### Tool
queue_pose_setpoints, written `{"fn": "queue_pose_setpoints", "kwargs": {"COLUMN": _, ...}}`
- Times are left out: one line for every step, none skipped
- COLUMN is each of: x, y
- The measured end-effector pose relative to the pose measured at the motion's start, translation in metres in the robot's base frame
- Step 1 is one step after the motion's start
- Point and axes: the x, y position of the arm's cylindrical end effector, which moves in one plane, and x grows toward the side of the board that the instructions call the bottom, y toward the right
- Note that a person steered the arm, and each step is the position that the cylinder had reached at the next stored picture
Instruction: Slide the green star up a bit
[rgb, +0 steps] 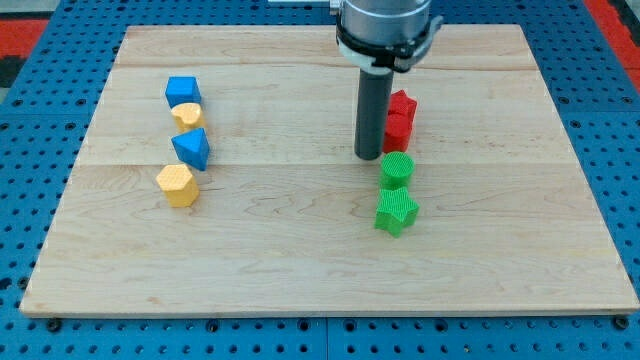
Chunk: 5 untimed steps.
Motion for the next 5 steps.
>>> {"fn": "queue_pose_setpoints", "kwargs": {"x": 0.043, "y": 0.003}}
{"fn": "queue_pose_setpoints", "kwargs": {"x": 0.062, "y": -0.008}}
{"fn": "queue_pose_setpoints", "kwargs": {"x": 0.065, "y": -0.068}}
{"fn": "queue_pose_setpoints", "kwargs": {"x": 0.125, "y": -0.013}}
{"fn": "queue_pose_setpoints", "kwargs": {"x": 0.120, "y": 0.007}}
